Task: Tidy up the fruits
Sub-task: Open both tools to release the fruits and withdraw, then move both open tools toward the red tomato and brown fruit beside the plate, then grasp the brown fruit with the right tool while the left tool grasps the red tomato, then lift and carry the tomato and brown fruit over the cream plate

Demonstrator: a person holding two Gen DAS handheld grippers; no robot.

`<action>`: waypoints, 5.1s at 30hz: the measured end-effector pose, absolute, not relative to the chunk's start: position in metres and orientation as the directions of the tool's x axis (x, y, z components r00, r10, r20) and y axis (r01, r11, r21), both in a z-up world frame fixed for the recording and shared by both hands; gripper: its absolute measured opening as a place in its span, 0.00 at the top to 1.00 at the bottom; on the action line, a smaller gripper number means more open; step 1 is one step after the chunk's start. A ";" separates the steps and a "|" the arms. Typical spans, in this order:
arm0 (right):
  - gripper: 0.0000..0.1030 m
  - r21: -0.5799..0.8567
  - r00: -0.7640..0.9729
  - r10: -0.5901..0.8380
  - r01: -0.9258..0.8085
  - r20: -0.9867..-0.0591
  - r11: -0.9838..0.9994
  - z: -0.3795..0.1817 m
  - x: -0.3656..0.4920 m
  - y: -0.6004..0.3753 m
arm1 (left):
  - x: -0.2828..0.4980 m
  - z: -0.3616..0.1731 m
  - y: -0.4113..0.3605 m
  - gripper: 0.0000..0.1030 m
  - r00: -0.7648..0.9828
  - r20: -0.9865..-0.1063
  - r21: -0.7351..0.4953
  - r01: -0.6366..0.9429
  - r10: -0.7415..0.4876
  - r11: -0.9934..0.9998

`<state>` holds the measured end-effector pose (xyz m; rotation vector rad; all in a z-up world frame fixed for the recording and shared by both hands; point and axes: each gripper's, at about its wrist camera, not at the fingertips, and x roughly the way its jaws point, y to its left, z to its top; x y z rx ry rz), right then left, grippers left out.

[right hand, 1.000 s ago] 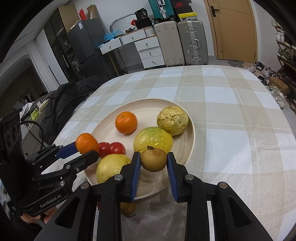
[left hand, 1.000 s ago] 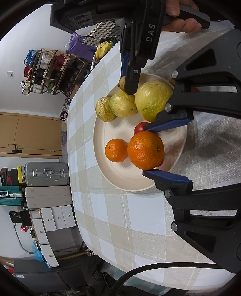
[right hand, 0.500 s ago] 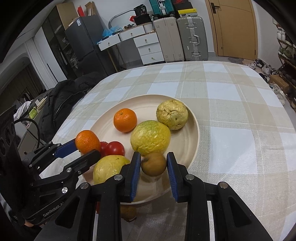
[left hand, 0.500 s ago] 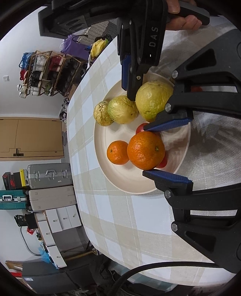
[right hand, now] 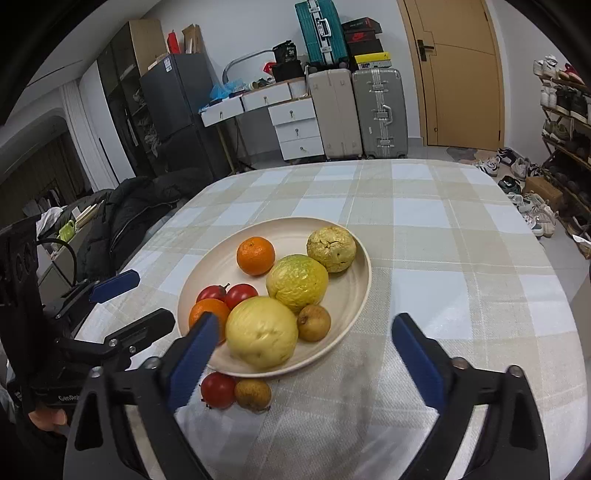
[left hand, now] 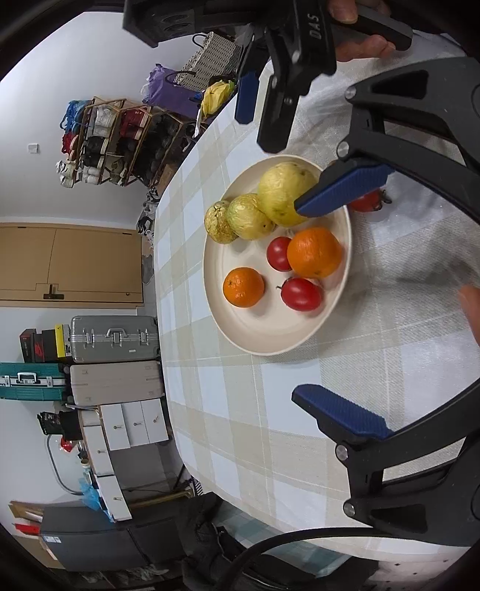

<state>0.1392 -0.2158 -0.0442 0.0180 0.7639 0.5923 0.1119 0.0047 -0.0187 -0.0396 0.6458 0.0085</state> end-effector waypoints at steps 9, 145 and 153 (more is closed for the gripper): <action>0.00 0.201 0.578 0.510 -0.514 -0.637 0.834 -0.044 0.117 -0.225 | 0.078 -0.011 -0.002 0.01 0.809 -0.587 -0.014 -0.023 0.011 1.000; 0.76 0.091 0.491 0.462 -0.606 -0.738 0.791 -0.048 0.097 -0.214 | 0.114 -0.064 -0.055 0.75 0.595 -0.773 -0.155 0.161 -0.222 0.975; 0.76 0.091 0.490 0.464 -0.610 -0.738 0.787 -0.049 0.096 -0.213 | 0.108 -0.064 -0.057 0.75 0.593 -0.767 -0.170 0.181 -0.245 0.969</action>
